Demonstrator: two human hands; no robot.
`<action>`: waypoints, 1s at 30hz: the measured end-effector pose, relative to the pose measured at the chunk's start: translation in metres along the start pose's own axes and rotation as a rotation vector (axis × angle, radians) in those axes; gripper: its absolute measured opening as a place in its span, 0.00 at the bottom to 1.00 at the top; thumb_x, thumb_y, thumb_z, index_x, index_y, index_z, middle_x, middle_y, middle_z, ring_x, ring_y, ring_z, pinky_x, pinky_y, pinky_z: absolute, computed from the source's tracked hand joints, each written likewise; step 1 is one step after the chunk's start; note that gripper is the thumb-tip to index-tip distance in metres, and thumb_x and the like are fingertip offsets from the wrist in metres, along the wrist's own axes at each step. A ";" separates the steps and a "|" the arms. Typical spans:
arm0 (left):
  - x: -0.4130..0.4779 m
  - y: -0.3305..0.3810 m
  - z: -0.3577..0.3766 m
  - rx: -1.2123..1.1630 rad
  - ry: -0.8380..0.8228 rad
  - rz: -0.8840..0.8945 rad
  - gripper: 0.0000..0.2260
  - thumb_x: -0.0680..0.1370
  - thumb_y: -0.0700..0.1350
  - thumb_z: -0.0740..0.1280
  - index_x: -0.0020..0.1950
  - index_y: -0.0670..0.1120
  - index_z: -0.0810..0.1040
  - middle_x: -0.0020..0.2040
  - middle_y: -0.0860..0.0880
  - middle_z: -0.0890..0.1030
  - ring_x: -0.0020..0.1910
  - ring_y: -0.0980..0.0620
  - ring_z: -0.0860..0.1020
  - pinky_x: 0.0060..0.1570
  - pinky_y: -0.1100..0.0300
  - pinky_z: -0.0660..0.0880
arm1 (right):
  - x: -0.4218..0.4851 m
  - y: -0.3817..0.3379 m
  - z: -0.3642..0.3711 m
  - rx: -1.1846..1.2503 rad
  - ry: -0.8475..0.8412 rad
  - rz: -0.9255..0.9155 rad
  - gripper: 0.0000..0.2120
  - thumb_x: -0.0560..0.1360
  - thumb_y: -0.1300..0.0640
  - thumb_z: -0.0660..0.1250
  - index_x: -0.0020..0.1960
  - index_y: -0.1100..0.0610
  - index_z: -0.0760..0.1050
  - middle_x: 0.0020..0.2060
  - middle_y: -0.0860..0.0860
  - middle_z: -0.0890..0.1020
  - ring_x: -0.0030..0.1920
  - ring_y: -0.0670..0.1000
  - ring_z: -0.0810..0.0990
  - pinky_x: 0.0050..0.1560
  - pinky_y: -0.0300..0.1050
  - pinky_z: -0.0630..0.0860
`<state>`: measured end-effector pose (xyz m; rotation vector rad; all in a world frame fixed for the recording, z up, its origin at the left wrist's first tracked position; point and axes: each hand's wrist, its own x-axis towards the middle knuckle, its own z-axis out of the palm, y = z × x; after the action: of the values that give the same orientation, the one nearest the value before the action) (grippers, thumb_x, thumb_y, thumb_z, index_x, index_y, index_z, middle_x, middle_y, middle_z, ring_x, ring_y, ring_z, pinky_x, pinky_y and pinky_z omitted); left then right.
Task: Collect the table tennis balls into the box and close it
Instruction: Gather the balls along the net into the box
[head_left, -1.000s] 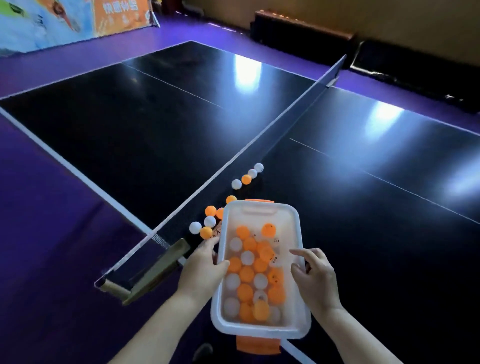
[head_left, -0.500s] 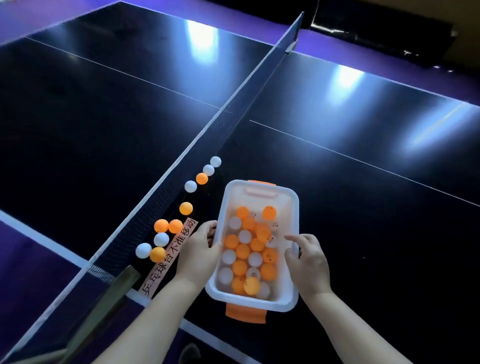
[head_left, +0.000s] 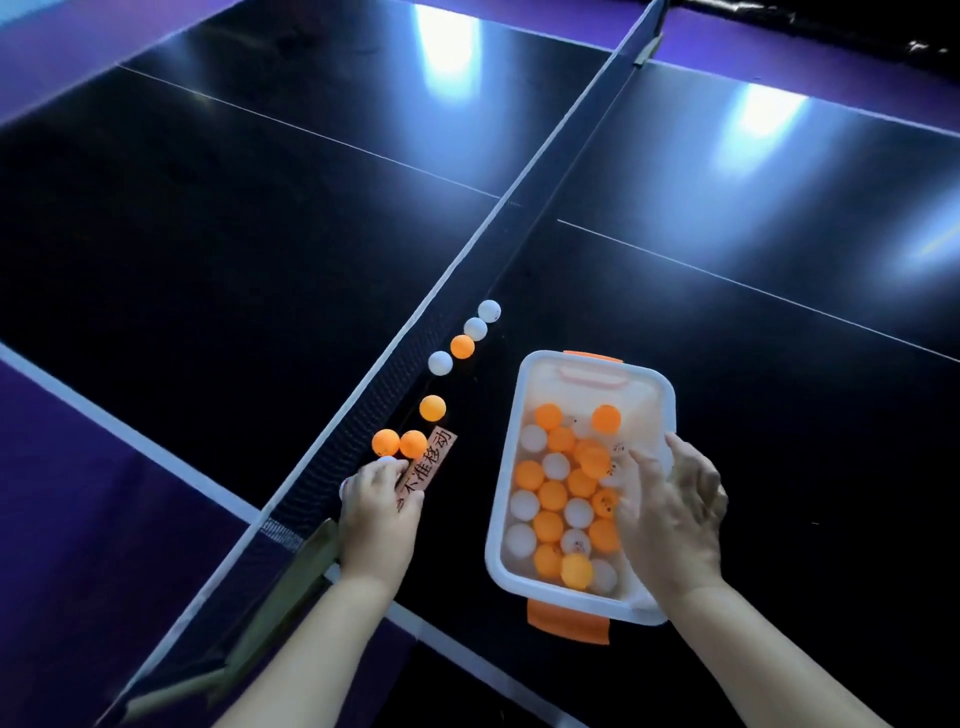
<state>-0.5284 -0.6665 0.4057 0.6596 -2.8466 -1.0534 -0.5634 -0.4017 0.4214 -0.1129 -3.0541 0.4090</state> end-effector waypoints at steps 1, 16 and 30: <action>0.004 -0.014 -0.002 0.075 0.003 0.000 0.14 0.73 0.43 0.70 0.58 0.44 0.76 0.58 0.48 0.75 0.59 0.49 0.69 0.57 0.57 0.69 | -0.002 -0.004 0.003 -0.025 0.002 -0.017 0.29 0.62 0.61 0.75 0.62 0.53 0.73 0.64 0.55 0.62 0.66 0.58 0.58 0.65 0.60 0.62; 0.026 -0.091 0.014 0.331 -0.138 0.139 0.20 0.69 0.54 0.73 0.56 0.46 0.76 0.54 0.46 0.75 0.56 0.45 0.71 0.55 0.51 0.70 | -0.018 -0.034 0.015 -0.075 0.006 0.066 0.26 0.61 0.62 0.76 0.59 0.55 0.77 0.64 0.59 0.70 0.65 0.57 0.59 0.65 0.62 0.61; 0.018 -0.040 0.009 -0.085 -0.259 0.376 0.25 0.74 0.66 0.56 0.65 0.53 0.70 0.48 0.51 0.76 0.43 0.53 0.75 0.40 0.58 0.73 | -0.030 -0.033 0.004 -0.058 0.022 0.108 0.24 0.63 0.64 0.75 0.58 0.54 0.77 0.62 0.60 0.73 0.64 0.58 0.62 0.63 0.62 0.65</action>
<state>-0.5310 -0.6954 0.3716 -0.0265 -2.9410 -1.2561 -0.5363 -0.4373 0.4247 -0.2846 -3.0478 0.3228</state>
